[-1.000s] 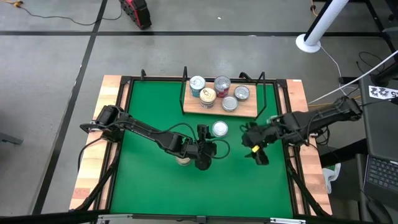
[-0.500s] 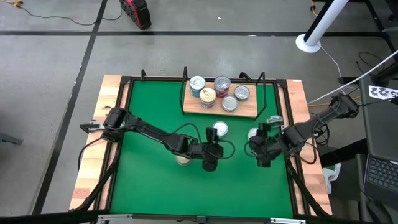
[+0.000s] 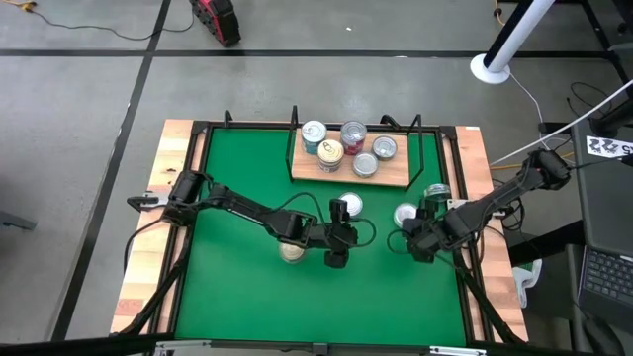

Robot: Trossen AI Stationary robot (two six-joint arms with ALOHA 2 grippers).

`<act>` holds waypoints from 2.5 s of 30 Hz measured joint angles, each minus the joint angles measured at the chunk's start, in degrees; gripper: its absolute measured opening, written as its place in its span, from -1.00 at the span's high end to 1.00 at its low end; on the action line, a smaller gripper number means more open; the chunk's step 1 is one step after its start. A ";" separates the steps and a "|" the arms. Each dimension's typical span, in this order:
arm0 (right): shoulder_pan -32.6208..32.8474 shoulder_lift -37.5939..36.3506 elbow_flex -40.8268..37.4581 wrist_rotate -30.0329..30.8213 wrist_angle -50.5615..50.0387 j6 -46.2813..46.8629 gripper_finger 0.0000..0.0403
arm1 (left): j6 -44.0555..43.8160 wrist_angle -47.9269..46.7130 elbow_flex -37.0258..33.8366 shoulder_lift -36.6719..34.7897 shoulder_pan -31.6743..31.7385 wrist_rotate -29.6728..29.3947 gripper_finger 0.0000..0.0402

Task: Stack canned seafood by type on shelf
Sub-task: Stack the green white tuna can on top of the green white tuna can on the shelf

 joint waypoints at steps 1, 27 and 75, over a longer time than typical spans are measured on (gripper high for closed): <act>0.00 0.00 -0.94 0.01 0.36 -0.20 -0.39 | -0.02 0.08 0.00 0.00 0.00 -0.01 -0.19; 0.00 -0.07 -9.76 2.11 11.85 -6.26 -0.08 | 0.02 0.05 0.02 0.00 0.00 0.03 -0.19; -0.04 0.09 -8.32 1.81 15.33 -8.72 1.00 | 6.14 12.94 0.15 3.04 0.52 6.32 -0.19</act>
